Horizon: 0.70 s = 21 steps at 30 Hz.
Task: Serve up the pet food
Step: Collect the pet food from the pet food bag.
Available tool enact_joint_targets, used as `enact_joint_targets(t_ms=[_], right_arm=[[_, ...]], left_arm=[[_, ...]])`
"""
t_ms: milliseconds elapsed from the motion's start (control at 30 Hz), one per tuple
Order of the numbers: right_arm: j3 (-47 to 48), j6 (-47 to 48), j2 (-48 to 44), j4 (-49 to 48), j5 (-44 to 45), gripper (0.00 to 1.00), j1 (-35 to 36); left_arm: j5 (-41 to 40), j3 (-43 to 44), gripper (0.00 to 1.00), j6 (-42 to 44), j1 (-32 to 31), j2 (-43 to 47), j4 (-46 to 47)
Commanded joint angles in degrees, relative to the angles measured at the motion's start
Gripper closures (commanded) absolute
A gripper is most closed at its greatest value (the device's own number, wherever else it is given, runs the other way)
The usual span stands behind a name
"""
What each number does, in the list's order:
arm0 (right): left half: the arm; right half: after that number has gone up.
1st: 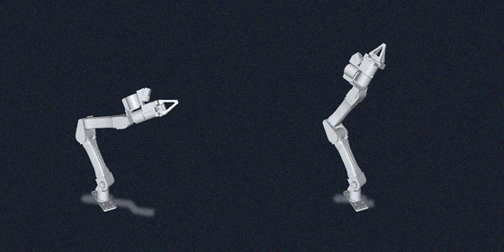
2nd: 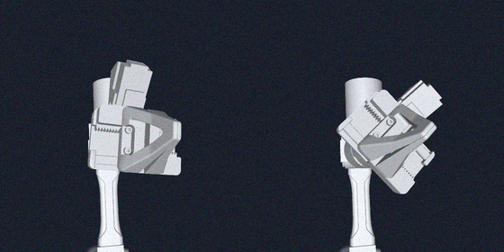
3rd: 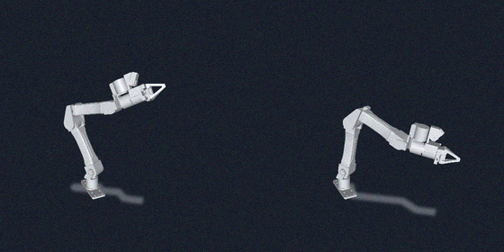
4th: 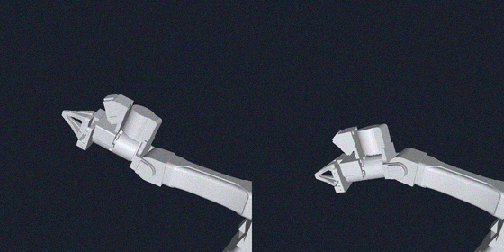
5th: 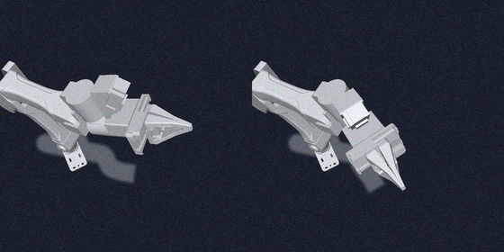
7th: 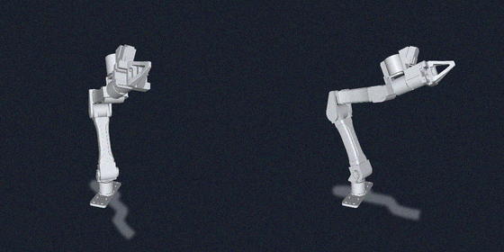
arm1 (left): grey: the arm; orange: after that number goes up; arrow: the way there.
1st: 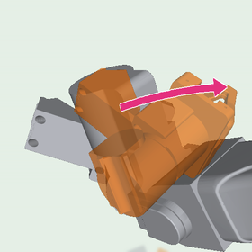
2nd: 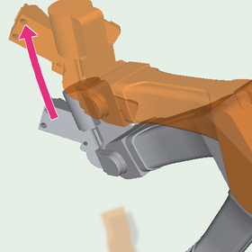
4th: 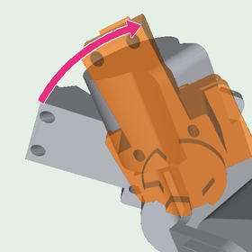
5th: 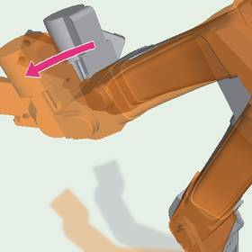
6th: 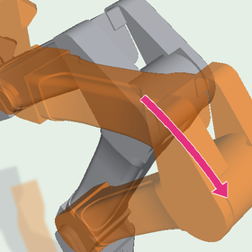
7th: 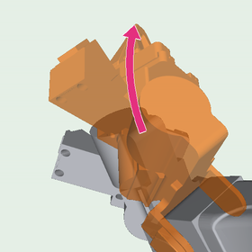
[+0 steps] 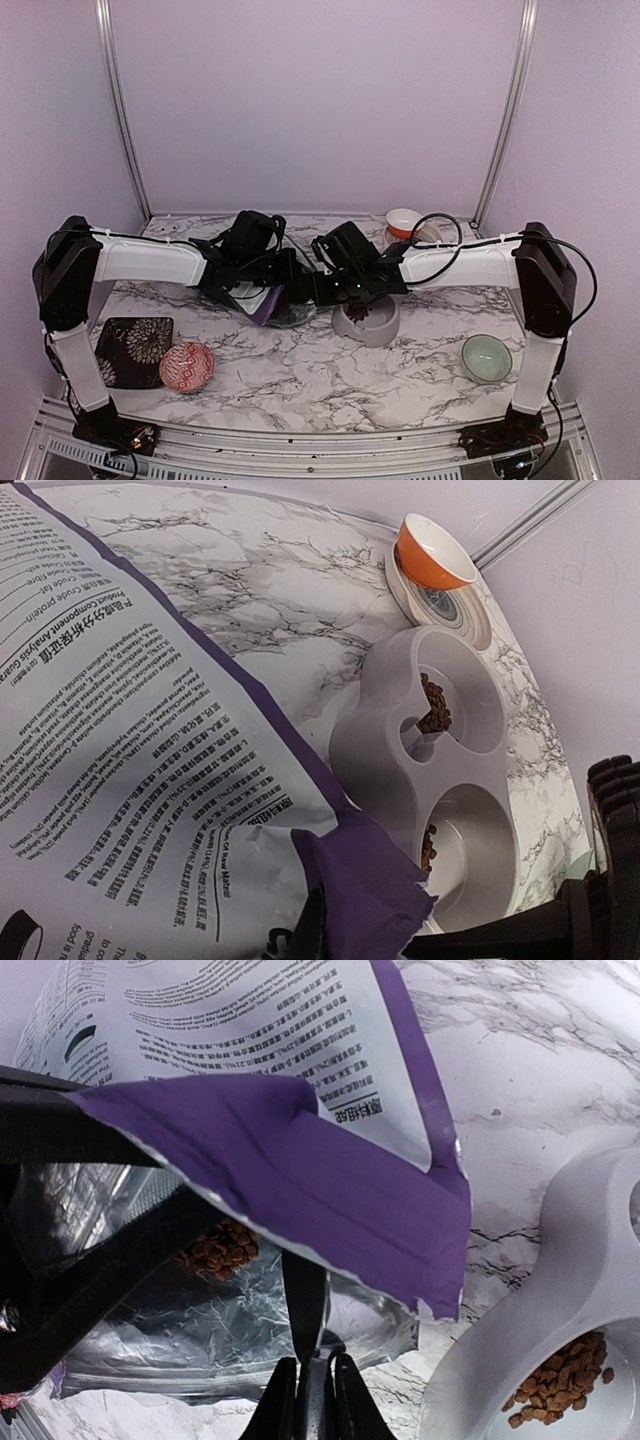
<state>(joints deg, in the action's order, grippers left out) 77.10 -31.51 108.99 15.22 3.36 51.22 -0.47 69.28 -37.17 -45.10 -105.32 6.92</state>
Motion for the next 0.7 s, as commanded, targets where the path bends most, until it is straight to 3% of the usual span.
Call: enact_joint_targets(t_ms=[0, 667], right_arm=[[0.2, -0.4, 3.0, 4.5, 1.9, 1.0, -0.8], [-2.7, -0.8, 4.1, -1.3, -3.9, 1.0, -0.8]], left_arm=[[1.7, 3.0, 1.0, -0.6, -0.5, 0.6, 4.1], [1.5, 2.7, 1.0, -0.5, -0.6, 0.9, 3.9]])
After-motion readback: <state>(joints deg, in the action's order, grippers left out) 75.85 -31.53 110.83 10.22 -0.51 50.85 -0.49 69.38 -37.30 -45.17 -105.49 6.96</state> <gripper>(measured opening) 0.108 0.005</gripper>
